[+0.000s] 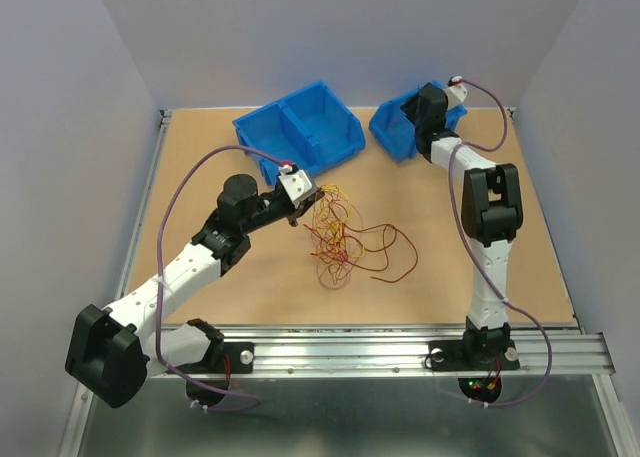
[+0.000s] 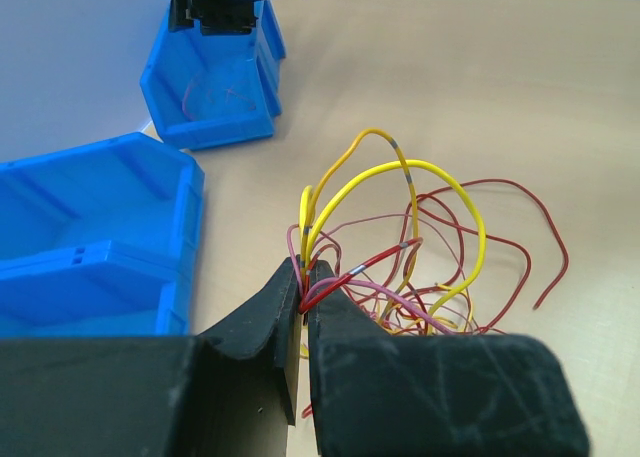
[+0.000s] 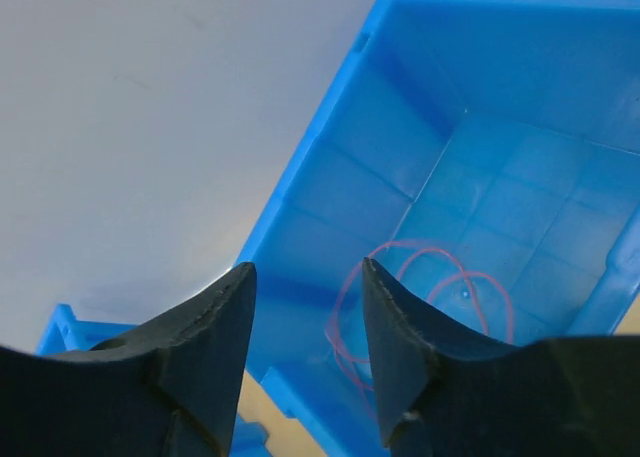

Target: Untangle the cables

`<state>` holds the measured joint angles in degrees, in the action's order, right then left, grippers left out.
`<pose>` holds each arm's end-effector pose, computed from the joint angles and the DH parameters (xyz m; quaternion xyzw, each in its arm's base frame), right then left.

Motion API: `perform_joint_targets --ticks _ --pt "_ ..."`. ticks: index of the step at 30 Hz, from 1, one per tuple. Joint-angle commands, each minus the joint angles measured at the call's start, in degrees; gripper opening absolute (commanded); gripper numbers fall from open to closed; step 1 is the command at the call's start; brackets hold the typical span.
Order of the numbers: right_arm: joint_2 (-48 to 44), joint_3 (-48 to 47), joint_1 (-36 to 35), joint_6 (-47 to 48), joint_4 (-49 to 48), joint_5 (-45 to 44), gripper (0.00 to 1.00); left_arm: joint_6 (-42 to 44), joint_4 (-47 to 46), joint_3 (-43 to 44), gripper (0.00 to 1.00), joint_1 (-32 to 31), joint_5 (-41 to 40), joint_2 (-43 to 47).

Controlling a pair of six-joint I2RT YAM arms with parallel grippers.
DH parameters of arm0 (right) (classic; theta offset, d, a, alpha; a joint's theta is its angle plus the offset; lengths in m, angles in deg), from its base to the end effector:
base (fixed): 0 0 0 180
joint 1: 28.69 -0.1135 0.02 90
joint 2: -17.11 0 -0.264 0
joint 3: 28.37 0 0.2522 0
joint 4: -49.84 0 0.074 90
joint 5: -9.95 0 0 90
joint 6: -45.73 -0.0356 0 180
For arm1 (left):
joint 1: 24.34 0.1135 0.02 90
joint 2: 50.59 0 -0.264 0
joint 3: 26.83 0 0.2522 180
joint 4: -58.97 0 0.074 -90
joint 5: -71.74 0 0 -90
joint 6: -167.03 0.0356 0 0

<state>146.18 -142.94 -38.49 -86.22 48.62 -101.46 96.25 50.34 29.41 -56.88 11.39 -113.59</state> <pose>0.5292 0.0782 0.2307 0.3241 0.7084 0.1351 0.6122 0.2059 -0.1523 0.3225 0.4589 0.5246 -0.2573 0.6693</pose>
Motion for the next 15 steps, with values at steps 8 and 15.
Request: perform_joint_targets --ticks 8,15 --pt "-12.95 5.00 -0.57 9.69 5.30 3.54 0.59 -0.15 -1.95 3.05 0.09 -0.25 -1.43 0.86" --pt "-28.95 26.44 -2.76 21.90 9.33 30.02 0.80 -0.85 -2.22 3.05 0.09 -0.25 -4.07 1.04"
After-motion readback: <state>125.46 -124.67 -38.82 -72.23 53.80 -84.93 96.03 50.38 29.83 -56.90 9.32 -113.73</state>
